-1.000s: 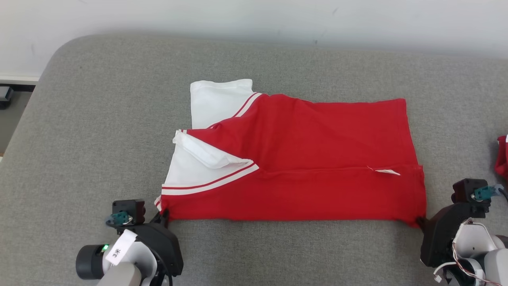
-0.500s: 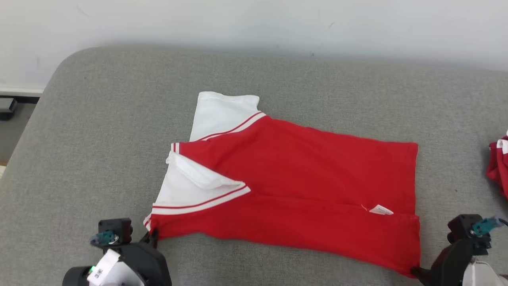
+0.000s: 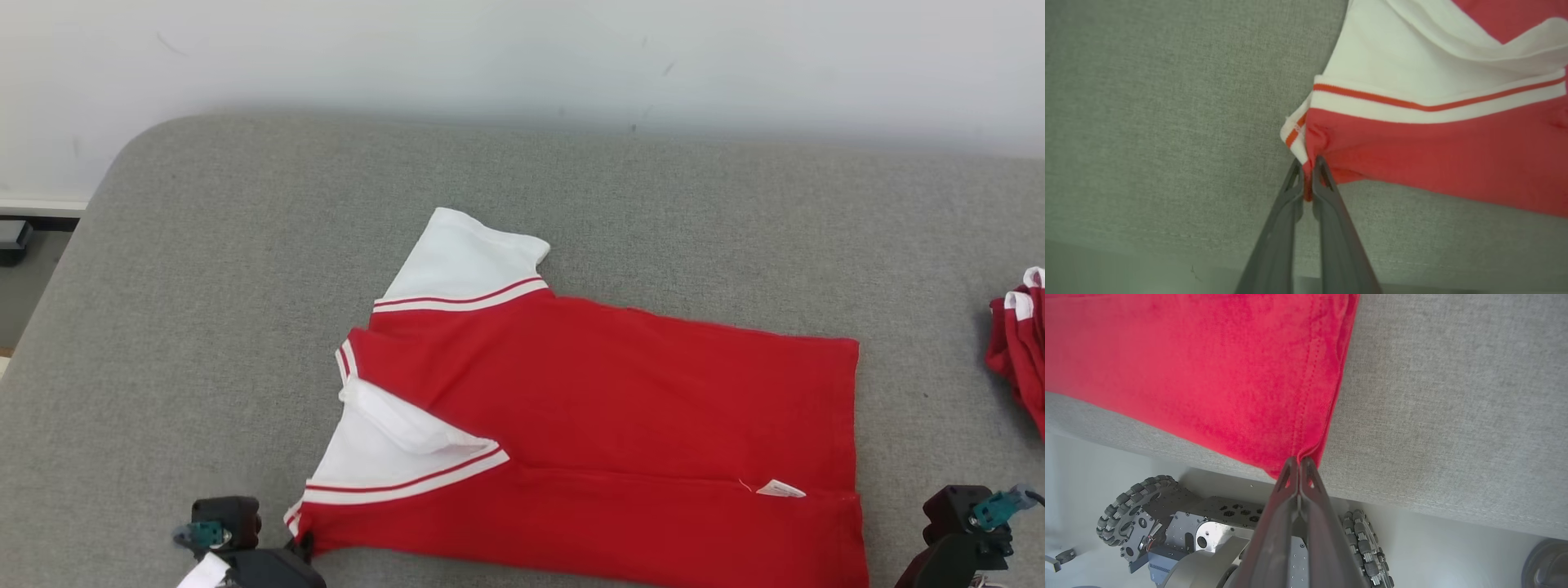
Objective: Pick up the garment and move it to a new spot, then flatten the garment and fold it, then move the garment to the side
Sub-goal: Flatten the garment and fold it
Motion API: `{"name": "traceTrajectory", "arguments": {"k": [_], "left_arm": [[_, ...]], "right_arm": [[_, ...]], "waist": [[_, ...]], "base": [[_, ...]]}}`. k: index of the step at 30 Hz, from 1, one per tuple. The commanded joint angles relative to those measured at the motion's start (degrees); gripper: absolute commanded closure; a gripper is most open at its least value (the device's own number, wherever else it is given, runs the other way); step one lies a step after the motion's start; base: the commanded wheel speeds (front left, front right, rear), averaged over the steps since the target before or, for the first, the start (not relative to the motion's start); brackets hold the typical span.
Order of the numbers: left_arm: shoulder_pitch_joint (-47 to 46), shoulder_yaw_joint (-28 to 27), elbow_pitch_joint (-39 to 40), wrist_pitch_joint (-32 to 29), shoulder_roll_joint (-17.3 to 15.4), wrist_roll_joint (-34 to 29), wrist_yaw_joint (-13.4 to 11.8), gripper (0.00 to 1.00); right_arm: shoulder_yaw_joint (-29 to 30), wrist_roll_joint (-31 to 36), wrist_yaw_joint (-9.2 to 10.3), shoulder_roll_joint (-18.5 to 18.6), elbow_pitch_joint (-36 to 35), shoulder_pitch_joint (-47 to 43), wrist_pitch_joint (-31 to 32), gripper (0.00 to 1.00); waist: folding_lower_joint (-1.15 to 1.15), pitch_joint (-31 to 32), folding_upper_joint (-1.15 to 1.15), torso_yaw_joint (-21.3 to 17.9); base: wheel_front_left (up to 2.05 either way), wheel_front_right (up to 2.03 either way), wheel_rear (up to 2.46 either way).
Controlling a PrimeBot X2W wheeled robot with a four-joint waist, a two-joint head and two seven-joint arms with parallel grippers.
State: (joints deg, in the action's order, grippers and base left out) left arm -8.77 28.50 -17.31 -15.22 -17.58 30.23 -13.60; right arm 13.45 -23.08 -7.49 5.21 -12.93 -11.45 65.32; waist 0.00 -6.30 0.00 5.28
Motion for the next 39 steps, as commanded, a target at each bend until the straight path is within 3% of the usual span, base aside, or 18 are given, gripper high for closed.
{"name": "traceTrajectory", "arguments": {"k": [1,9,10,11,12,20,30,39], "left_arm": [[1.32,0.02,0.43,-0.92,-0.79,0.6,-0.48,1.0],[3.08,0.01,1.86,-2.71,-1.31,1.74,-1.17,1.0],[3.26,0.05,1.91,-2.61,-1.41,1.73,-1.23,0.91],[3.36,0.07,1.98,-2.57,-1.48,1.75,-1.23,0.28],[3.24,-0.02,2.14,-2.23,-1.5,1.66,-1.23,0.0],[3.48,-0.39,2.39,-3.16,-2.05,2.47,-1.18,0.0],[3.25,-3.84,5.7,3.22,-2.41,2.19,-3.33,0.0],[-0.47,-4.38,6.68,18.1,-0.36,-1.33,-1.57,0.0]], "right_arm": [[0.33,0.74,0.0,-0.14,0.26,-0.56,0.4,1.0],[0.48,1.16,0.0,-0.62,0.46,-0.68,0.63,1.0],[0.67,1.28,0.0,-0.67,0.36,-0.38,0.0,1.0],[1.17,1.66,0.0,-0.79,0.4,-0.03,-0.64,0.44],[1.44,1.95,0.0,-0.89,0.62,0.19,-1.14,0.0],[1.98,3.23,0.0,-1.23,0.53,1.29,-3.34,0.0],[3.83,3.17,0.0,-1.68,-1.59,1.1,-12.28,0.0],[2.85,3.04,0.0,-2.24,5.01,3.13,-33.58,0.0]], "waist": [[0.0,-0.01,0.0,0.0],[0.0,-0.17,0.0,0.08],[0.0,-0.21,0.0,0.09],[0.0,-0.27,0.0,0.09],[0.0,-0.31,0.0,0.13],[0.0,0.25,0.0,0.2],[0.0,3.81,0.0,1.66],[0.0,7.61,0.0,2.91]], "base": [[0.0,0.0,0.0],[0.0,0.0,0.0],[0.0,0.0,0.0],[0.0,0.0,0.0],[0.0,0.0,0.0],[0.0,0.0,0.0],[0.0,0.0,0.0],[0.0,0.0,0.0]]}}
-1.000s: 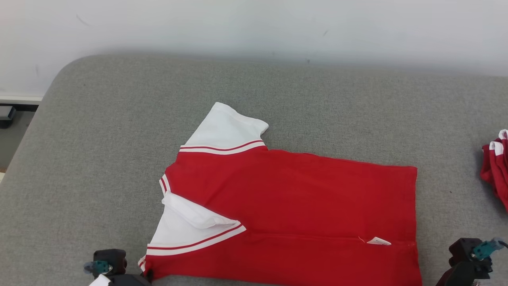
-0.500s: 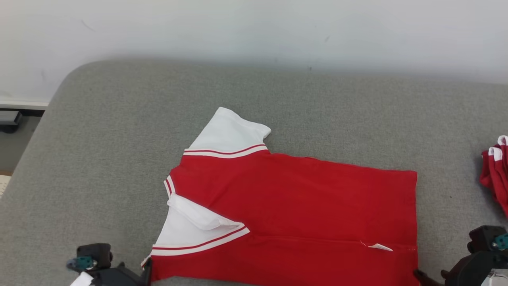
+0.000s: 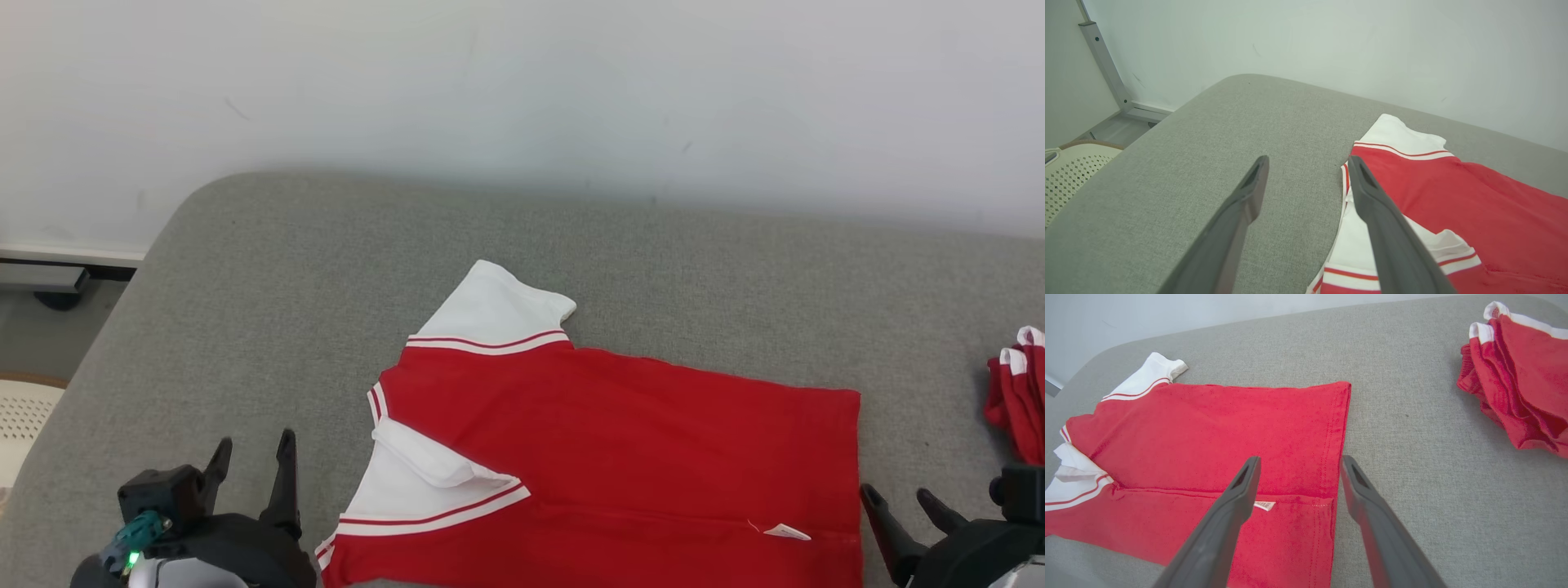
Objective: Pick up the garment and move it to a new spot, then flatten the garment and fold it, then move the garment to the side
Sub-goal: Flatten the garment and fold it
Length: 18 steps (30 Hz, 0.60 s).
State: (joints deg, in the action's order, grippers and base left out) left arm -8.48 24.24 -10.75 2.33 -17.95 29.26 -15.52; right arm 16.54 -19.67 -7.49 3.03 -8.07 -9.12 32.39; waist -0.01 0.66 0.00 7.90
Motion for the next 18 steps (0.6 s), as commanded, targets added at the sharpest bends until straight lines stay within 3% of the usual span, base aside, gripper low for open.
{"name": "traceTrajectory", "arguments": {"k": [1,8,18], "left_arm": [[-1.08,0.07,-0.02,2.1,0.2,-0.94,0.54,0.0],[-1.89,0.64,-1.95,9.72,1.24,-1.75,3.11,0.0],[-0.43,2.16,-5.26,11.2,1.46,-0.75,6.57,0.0]], "right_arm": [[-0.49,-0.11,0.0,-0.01,1.04,1.12,-3.25,0.0],[-3.61,2.56,0.0,-0.01,7.09,3.77,-19.09,0.0],[-4.76,3.77,0.0,-0.03,13.86,5.75,-29.27,0.0]], "waist": [[0.01,0.85,0.0,0.16],[0.01,2.07,0.0,-1.95],[0.01,2.67,0.0,-4.93]], "base": [[0.0,0.0,0.0],[0.0,0.0,0.0],[0.0,0.0,0.0]]}}
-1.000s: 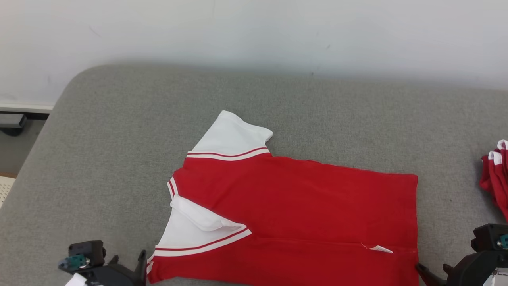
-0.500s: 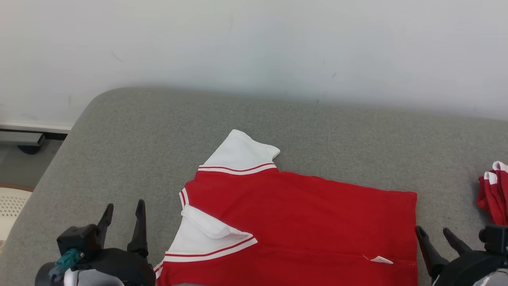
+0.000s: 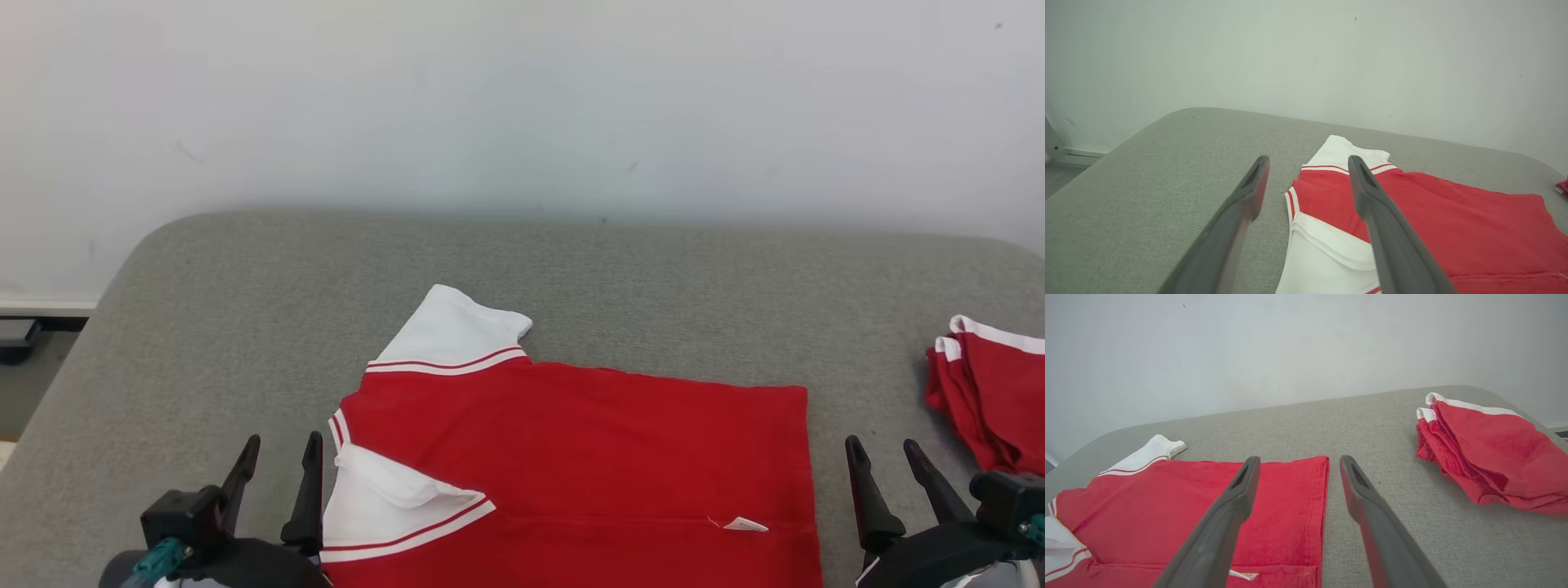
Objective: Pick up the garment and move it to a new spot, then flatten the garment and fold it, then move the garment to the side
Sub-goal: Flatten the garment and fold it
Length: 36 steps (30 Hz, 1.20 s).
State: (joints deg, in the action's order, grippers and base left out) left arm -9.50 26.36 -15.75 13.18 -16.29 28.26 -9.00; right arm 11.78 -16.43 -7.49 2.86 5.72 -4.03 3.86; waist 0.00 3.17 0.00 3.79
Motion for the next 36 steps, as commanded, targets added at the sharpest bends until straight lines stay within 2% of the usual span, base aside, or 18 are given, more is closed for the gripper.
{"name": "traceTrajectory", "arguments": {"k": [1,14,36], "left_arm": [[0.72,0.13,-0.58,0.42,-0.16,0.21,0.32,0.0],[1.44,0.48,-3.97,0.64,-0.01,1.72,1.46,0.0],[-0.29,1.41,-4.78,-0.38,0.09,2.2,1.51,0.0]], "right_arm": [[-0.12,0.35,0.0,0.16,0.83,0.87,-1.31,0.0],[-3.03,0.79,0.0,0.13,5.76,2.81,-5.53,0.0],[-3.59,1.04,0.0,0.21,6.39,3.27,-4.02,0.0]], "waist": [[0.0,0.14,0.0,-1.11],[0.0,-0.22,0.0,-2.84],[0.0,-1.11,0.0,-2.01]], "base": [[0.0,0.0,0.0],[0.0,0.0,0.0],[0.0,0.0,0.0]]}}
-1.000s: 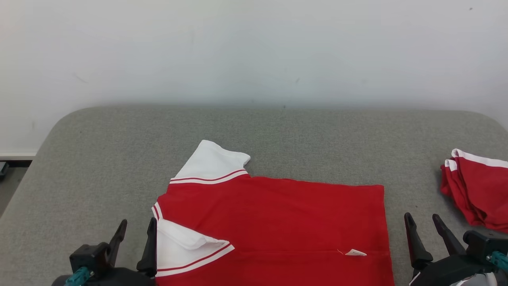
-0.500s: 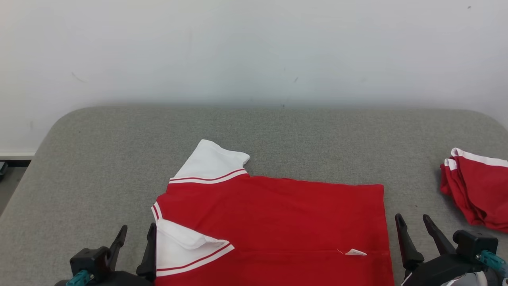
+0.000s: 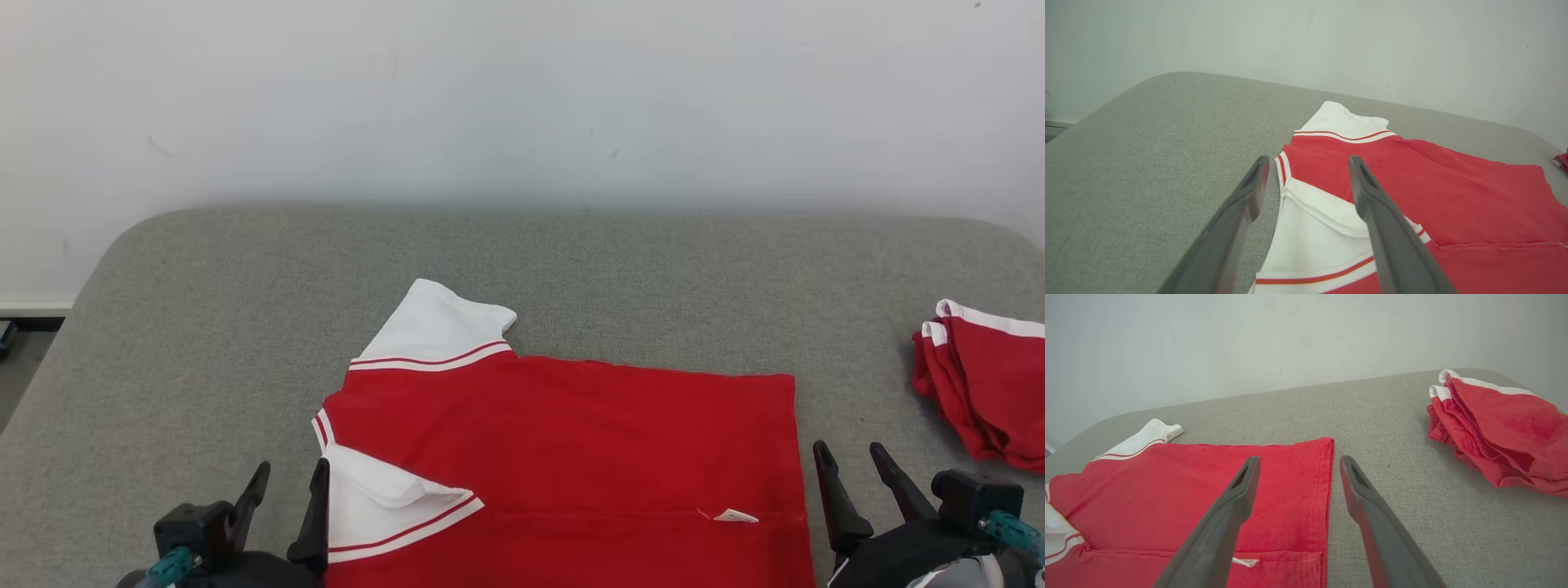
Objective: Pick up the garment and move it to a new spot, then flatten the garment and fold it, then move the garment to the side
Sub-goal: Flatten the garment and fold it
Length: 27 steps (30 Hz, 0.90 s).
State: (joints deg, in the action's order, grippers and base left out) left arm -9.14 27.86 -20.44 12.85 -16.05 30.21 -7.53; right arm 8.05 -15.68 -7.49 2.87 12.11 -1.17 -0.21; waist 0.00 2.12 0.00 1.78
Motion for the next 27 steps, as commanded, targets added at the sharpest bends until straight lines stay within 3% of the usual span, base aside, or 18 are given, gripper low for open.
{"name": "traceTrajectory", "arguments": {"k": [1,8,17,27], "left_arm": [[-0.89,0.06,-0.17,-0.16,-0.09,0.28,0.18,0.0],[-4.21,1.48,-2.07,-4.6,0.07,0.62,1.23,0.0],[-18.02,3.3,-6.3,-17.96,0.09,-1.58,-0.45,0.0],[-33.25,3.22,-11.87,-24.54,4.06,-1.35,-1.01,0.0]], "right_arm": [[0.26,0.36,0.0,0.2,-0.02,0.42,0.17,0.0],[4.29,1.09,0.0,0.12,0.74,1.91,6.2,0.0],[7.82,2.6,0.0,0.13,-1.66,11.19,19.31,0.0],[11.24,7.91,0.0,0.13,-4.35,23.43,34.31,0.0]], "waist": [[0.0,-0.24,0.0,-0.01],[0.0,-2.29,0.0,0.3],[0.0,-10.33,0.0,-0.12],[0.0,-20.66,0.0,-0.22]], "base": [[0.0,0.0,0.0],[0.0,0.0,0.0],[0.0,0.0,0.0],[0.0,0.0,0.0]]}}
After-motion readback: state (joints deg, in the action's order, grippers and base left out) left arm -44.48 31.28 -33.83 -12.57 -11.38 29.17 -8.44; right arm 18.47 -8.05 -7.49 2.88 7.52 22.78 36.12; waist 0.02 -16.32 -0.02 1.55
